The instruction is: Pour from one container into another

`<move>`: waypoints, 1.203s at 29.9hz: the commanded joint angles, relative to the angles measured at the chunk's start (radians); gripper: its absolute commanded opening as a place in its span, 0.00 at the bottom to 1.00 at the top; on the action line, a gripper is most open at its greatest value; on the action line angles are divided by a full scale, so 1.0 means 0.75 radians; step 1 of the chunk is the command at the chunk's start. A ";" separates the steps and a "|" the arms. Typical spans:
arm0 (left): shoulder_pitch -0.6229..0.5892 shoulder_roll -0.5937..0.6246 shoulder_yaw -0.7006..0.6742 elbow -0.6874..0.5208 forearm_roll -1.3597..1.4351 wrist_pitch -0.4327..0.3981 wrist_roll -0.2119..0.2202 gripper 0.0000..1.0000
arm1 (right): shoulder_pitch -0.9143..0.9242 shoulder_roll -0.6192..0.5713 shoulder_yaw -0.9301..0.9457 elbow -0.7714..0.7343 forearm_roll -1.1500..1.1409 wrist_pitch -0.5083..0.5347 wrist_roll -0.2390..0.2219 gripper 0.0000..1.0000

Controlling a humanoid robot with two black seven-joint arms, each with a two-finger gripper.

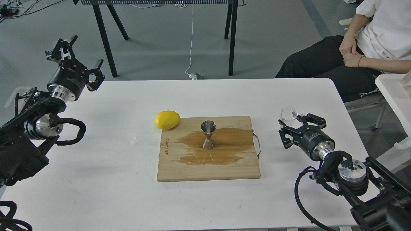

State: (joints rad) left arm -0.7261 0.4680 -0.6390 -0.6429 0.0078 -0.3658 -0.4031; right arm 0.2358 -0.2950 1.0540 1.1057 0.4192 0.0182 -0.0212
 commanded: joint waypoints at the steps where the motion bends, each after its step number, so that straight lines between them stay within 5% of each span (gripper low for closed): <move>1: 0.001 -0.004 0.001 0.000 0.000 -0.007 -0.003 0.99 | 0.003 0.050 0.006 -0.090 0.071 0.049 -0.004 0.36; 11: 0.003 -0.004 0.001 0.000 0.000 -0.007 -0.005 1.00 | 0.009 0.154 0.090 -0.339 0.114 0.150 -0.137 0.36; 23: 0.005 -0.004 0.001 0.002 0.000 -0.007 -0.007 0.99 | 0.011 0.199 0.069 -0.403 0.112 0.154 -0.137 0.38; 36: 0.015 -0.004 0.001 0.002 0.000 -0.005 -0.007 0.99 | 0.013 0.191 0.069 -0.405 0.110 0.148 -0.137 0.54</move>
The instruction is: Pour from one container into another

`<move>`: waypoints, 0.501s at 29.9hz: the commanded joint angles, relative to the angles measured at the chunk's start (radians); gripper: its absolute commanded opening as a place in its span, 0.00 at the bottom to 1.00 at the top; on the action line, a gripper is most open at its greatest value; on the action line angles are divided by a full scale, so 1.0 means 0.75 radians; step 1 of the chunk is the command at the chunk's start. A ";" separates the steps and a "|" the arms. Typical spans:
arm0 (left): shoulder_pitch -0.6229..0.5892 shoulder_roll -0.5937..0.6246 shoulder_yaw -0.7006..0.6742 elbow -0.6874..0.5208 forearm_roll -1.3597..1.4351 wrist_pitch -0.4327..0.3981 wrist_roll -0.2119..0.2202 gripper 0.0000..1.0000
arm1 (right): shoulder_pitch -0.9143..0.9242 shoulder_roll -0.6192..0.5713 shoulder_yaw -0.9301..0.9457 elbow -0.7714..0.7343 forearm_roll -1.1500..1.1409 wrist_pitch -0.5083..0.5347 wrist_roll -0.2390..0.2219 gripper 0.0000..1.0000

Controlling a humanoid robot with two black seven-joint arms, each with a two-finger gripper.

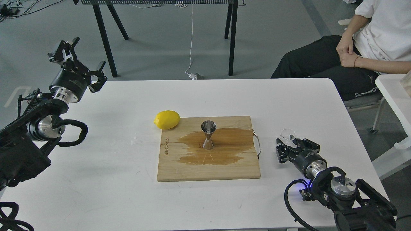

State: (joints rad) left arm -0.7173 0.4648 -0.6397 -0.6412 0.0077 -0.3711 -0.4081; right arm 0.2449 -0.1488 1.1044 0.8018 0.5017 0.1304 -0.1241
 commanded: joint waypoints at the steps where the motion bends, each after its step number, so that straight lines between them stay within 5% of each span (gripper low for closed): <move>1: 0.003 0.000 0.002 0.000 0.000 0.002 0.000 1.00 | -0.001 -0.004 0.002 0.001 0.000 -0.002 0.000 0.56; 15: 0.003 0.000 0.002 0.000 0.000 0.000 0.000 1.00 | -0.016 -0.006 0.008 0.013 0.002 0.008 0.004 0.75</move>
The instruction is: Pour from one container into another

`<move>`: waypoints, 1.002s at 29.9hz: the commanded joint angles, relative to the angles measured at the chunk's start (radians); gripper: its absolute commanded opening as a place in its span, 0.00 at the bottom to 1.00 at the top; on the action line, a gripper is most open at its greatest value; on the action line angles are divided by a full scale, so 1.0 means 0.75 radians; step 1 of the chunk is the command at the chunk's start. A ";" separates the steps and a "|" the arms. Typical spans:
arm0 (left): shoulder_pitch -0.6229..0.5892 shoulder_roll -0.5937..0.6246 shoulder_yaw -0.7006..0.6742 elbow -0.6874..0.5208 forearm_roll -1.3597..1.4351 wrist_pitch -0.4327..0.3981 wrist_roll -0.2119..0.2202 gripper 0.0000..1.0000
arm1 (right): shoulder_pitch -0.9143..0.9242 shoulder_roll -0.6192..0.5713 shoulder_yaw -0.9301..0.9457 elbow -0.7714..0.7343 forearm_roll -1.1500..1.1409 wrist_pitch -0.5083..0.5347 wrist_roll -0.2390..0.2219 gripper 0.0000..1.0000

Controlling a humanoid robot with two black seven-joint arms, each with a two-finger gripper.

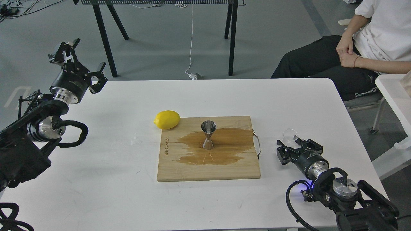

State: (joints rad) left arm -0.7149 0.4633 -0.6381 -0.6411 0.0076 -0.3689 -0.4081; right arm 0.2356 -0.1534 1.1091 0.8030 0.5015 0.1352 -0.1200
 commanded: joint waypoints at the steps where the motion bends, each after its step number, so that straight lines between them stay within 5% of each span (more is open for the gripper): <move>1: 0.000 0.002 0.000 0.000 0.000 -0.003 0.000 0.99 | -0.007 0.000 0.004 0.015 0.002 0.002 -0.002 0.80; 9: 0.004 0.002 0.000 0.000 0.000 -0.003 0.000 0.99 | -0.058 -0.067 0.022 0.134 0.006 0.018 -0.004 0.92; 20: 0.004 0.010 -0.002 0.000 0.000 -0.005 0.000 0.99 | -0.083 -0.172 0.035 0.377 -0.004 0.090 0.007 0.97; 30: -0.004 0.002 -0.020 -0.002 -0.002 -0.001 0.000 1.00 | 0.117 -0.239 0.082 0.365 -0.213 0.239 0.023 0.99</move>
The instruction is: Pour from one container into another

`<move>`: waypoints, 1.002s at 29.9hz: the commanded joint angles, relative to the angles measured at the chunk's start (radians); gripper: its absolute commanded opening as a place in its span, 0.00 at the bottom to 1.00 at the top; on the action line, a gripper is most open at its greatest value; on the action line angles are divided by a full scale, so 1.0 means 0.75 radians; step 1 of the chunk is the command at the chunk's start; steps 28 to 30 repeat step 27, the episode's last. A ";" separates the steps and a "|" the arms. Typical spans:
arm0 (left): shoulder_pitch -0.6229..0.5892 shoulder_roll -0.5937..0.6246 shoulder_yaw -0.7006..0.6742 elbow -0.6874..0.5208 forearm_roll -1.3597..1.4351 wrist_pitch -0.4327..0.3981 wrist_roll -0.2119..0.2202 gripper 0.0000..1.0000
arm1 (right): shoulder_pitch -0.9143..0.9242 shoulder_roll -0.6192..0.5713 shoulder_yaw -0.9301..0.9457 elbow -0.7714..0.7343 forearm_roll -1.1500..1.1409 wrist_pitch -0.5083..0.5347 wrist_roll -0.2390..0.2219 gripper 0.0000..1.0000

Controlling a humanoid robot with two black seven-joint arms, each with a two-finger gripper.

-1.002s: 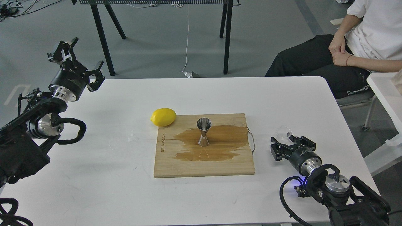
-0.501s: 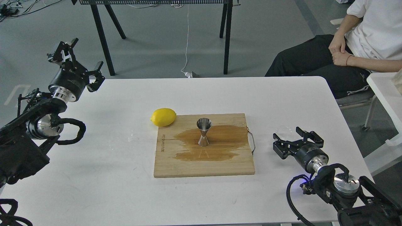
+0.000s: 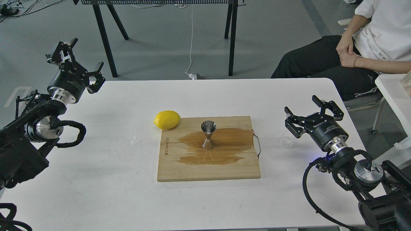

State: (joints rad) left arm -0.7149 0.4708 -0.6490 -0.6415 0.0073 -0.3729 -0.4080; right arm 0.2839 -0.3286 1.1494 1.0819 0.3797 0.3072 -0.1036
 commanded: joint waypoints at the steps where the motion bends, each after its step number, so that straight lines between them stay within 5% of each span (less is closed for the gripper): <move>1: -0.006 -0.014 -0.008 -0.002 -0.002 0.004 0.000 0.99 | 0.067 -0.006 0.042 -0.011 -0.058 0.014 0.003 0.99; 4: -0.008 -0.041 -0.012 -0.002 -0.010 0.006 -0.002 0.99 | 0.143 -0.006 0.067 -0.029 -0.109 0.063 0.009 1.00; 8: -0.008 -0.043 -0.047 -0.002 -0.012 0.000 0.000 1.00 | 0.288 -0.002 0.061 -0.196 -0.199 0.242 0.119 1.00; 11: -0.020 -0.043 -0.061 -0.002 -0.012 0.002 0.004 0.99 | 0.411 0.013 0.049 -0.374 -0.228 0.242 0.161 1.00; 15: -0.045 -0.043 -0.084 0.000 -0.016 0.002 0.006 0.99 | 0.531 0.039 0.042 -0.516 -0.228 0.242 0.163 1.00; 30: -0.047 -0.082 -0.110 0.000 -0.022 0.008 0.002 0.99 | 0.622 0.062 0.016 -0.555 -0.228 0.242 0.161 1.00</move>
